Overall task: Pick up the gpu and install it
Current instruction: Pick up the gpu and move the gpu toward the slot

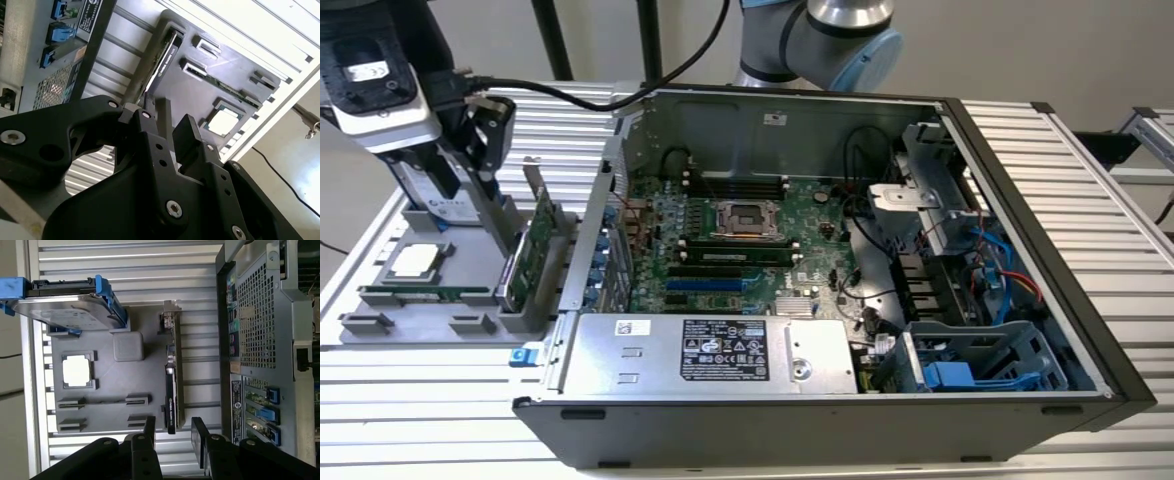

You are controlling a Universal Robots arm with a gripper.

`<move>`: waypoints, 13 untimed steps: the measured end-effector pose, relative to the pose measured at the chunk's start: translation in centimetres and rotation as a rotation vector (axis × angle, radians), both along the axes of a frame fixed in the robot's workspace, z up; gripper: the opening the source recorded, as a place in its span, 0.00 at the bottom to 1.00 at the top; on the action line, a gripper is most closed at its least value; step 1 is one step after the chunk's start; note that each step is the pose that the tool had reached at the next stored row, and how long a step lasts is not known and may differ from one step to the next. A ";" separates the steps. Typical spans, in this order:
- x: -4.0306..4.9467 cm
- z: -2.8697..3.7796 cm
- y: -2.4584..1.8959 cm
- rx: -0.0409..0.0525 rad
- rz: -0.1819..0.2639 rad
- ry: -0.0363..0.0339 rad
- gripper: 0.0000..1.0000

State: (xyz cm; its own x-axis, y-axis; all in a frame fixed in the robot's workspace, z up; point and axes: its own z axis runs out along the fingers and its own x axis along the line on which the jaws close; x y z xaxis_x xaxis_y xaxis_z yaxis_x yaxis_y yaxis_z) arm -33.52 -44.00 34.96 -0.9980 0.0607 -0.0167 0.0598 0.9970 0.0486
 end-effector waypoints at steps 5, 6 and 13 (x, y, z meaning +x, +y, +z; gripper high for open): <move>0.00 -0.22 0.00 0.0000 0.000 0.0009 1.00; 0.00 -0.27 0.00 0.0000 0.000 0.0008 1.00; 0.00 -0.38 0.00 0.0001 0.000 0.0012 1.00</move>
State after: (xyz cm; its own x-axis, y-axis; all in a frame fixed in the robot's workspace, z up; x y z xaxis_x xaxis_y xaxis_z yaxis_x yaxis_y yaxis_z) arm -33.52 -44.00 34.58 -0.9980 0.0607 -0.0155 0.0598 0.9970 0.0487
